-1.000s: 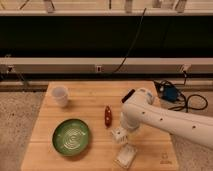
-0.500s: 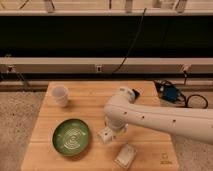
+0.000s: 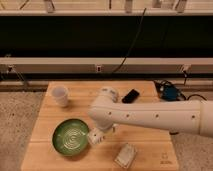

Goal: Place the bottle in the ceramic bowl

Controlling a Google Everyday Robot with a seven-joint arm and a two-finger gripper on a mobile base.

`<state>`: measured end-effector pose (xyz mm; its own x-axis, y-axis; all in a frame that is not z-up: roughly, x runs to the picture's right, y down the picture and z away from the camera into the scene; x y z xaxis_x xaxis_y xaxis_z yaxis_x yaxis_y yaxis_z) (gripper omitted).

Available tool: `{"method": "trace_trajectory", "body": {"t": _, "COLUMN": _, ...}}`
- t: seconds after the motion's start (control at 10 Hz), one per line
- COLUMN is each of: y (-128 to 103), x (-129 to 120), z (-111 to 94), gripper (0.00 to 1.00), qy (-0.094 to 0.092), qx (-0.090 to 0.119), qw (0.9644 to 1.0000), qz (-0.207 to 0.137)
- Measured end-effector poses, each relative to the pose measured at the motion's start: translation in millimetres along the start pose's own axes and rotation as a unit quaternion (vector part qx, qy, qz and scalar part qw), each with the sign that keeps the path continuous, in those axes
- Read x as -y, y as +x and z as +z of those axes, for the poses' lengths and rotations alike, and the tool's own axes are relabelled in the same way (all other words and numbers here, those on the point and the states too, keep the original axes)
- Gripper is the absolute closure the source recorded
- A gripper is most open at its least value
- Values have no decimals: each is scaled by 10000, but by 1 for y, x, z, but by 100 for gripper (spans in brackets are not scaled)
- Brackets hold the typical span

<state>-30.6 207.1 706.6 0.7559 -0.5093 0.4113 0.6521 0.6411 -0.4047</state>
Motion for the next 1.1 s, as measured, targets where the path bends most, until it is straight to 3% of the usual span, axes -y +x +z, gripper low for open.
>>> {"method": "trace_trajectory", "body": {"t": 1.1, "y": -46, "x": 50, "z": 14, "gripper": 99, "qy": 11, "qx": 73, "qw": 9968, "qz": -790}}
